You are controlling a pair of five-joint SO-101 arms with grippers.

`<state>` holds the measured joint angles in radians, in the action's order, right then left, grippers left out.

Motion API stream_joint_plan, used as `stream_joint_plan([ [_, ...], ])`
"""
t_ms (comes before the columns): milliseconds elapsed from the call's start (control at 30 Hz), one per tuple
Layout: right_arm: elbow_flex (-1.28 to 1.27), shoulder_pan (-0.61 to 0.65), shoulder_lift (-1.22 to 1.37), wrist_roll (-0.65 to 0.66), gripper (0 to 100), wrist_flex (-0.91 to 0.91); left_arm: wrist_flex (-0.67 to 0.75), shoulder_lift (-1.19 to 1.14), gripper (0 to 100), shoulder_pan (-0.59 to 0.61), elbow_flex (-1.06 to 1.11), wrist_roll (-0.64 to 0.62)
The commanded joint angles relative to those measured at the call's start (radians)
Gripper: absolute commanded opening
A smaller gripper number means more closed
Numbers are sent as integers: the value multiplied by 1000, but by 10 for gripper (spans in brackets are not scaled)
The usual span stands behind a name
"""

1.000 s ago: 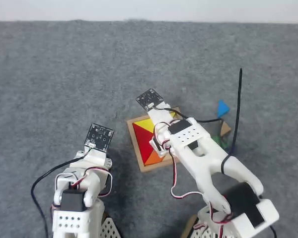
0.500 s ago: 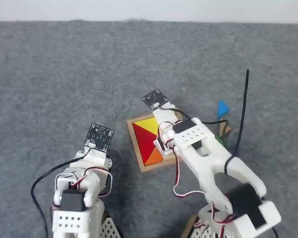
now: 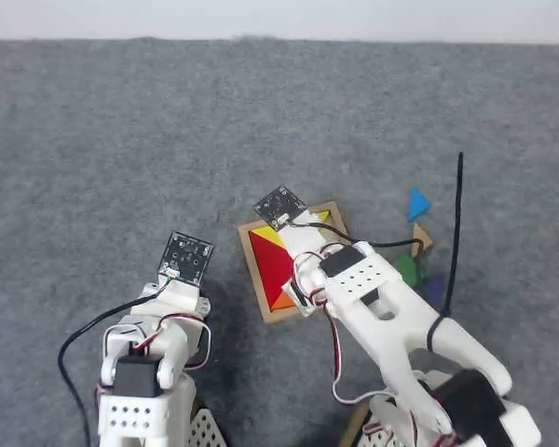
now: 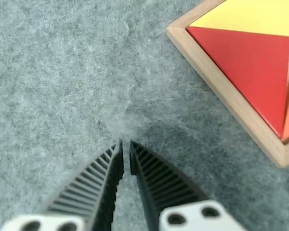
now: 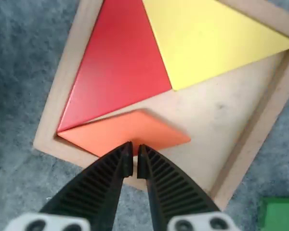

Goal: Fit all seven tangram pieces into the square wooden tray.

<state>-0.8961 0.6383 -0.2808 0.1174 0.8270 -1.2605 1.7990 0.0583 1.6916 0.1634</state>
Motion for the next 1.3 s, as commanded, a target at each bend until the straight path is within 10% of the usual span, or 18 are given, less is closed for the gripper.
stream_joint_plan([
  [0, 9, 4, -15, 18, 41, -35, -3, 17, 22, 6, -10, 8],
  [500, 187, -309, 226, 121, 41, -36, -3, 17, 22, 6, -10, 8],
  [1267, 588, -321, 521, 129, 42, 36, -3, 17, 22, 6, -10, 8],
])
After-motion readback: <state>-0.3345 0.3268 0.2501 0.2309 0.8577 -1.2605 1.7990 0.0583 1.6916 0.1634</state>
